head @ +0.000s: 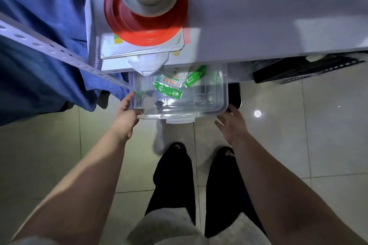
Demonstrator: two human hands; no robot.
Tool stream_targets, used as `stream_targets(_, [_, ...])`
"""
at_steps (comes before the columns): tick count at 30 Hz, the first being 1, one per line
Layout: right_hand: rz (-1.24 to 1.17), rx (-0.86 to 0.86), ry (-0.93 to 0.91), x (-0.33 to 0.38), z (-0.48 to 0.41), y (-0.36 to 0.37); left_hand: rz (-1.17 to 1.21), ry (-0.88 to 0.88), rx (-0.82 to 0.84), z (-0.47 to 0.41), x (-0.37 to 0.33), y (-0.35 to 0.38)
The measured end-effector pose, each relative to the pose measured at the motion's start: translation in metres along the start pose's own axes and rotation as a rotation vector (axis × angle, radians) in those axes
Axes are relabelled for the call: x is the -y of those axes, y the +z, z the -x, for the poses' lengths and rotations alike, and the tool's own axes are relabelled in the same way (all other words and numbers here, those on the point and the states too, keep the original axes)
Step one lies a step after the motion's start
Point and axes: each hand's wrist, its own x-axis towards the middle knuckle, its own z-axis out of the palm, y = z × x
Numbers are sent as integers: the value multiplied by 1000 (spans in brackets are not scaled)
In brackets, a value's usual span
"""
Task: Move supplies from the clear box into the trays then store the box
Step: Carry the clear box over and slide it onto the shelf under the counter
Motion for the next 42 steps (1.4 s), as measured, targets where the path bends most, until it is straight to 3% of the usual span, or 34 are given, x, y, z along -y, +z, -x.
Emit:
stream_targets(3, [8,-79,44,14,10,-24,-105,108,-153,31,8,29])
stream_targets(5, [-65,21,53,23,18,-52,-127,144,-179,54,13,54])
stream_targets(7, [-187,123,38,31,24,-83,-140,159,-164,76,15,85])
stream_targets(13, [-506,87,187,76,-4,-143,-197,264,33,110,-5,222])
stream_targets(16, [-627,171,187,95,-34,-164,-234,317,112,99,-20,306])
stream_targets(22, [-790,177,221,92,-104,-170,-412,298,125,32,-33,437])
stream_targets(25, [-829,231,219,81,-139,-167,-732,371,38,-9,-34,476])
stream_targets(29, [-811,214,230,64,-174,-160,-888,345,0,-38,-25,500])
stream_targets(33, [-828,251,269,53,-185,-151,-485,381,-147,-16,0,477])
stream_targets(38, [-752,241,405,39,-194,-145,-344,411,164,36,49,416])
stream_targets(42, [-645,255,538,18,-202,-139,-220,353,64,55,86,399])
